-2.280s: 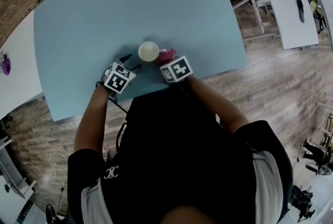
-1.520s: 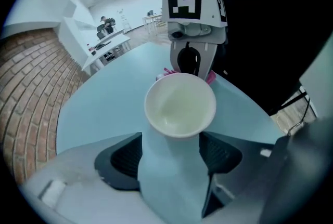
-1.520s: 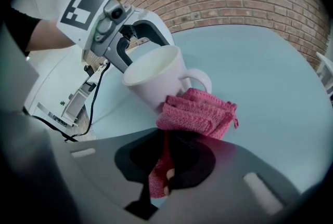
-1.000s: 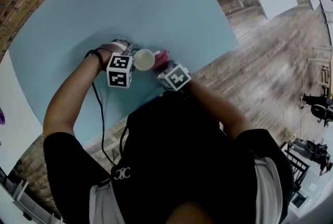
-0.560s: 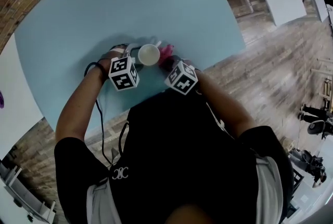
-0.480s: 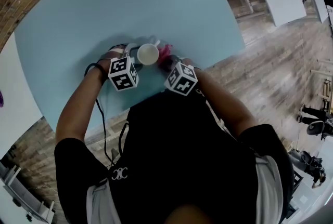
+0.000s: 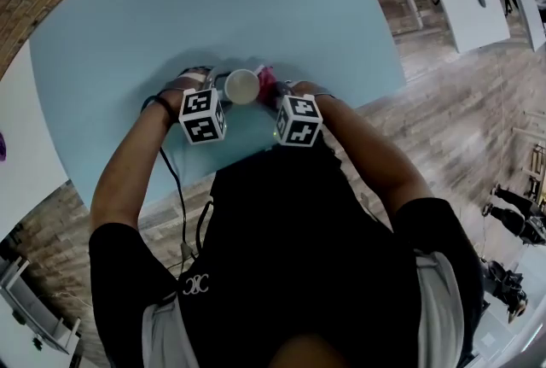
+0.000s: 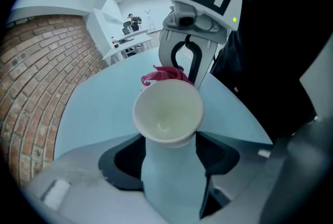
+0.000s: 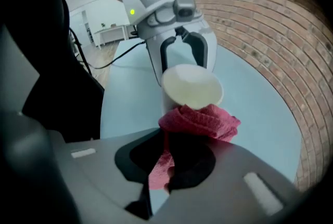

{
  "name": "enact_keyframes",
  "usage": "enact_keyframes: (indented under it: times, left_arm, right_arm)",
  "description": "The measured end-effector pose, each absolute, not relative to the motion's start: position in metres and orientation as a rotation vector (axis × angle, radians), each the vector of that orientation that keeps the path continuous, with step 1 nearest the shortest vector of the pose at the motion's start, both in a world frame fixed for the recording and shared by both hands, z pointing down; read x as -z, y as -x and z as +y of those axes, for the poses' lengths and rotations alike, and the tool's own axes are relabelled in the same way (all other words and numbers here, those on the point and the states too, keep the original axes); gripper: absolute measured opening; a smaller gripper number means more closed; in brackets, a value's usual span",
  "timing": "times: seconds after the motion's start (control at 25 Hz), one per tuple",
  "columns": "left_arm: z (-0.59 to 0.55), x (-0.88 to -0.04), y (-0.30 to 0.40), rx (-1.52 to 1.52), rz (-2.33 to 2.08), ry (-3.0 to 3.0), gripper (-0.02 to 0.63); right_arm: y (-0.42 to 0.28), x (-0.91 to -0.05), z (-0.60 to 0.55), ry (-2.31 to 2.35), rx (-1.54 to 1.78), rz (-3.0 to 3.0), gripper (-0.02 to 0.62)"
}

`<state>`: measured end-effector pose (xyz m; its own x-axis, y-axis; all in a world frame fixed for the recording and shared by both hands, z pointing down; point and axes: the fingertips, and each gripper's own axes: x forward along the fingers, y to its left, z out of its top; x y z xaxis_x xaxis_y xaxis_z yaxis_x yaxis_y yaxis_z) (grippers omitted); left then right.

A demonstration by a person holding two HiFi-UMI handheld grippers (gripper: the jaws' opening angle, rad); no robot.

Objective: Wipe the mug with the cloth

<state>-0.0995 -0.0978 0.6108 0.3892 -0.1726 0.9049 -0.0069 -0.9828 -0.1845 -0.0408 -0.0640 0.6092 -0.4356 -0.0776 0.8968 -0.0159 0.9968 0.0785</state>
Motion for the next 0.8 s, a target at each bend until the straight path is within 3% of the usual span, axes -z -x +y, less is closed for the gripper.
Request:
enact_keyframes:
  times: [0.32,0.52,0.8]
  left_arm:
    - [-0.097,-0.613,0.104,1.715,0.186,2.506,0.316]
    - [-0.098,-0.612,0.099,1.715,0.278,2.574,0.313]
    - [-0.097,-0.613,0.099,1.690,0.394,2.644,0.313]
  right_arm:
    - [0.037,-0.614,-0.076,0.151,0.459,-1.822,0.038]
    - [0.040,-0.581,-0.064,0.091,0.324,-1.993,0.038]
    - [0.050,-0.612,-0.050,0.085,0.011,-2.054,0.038]
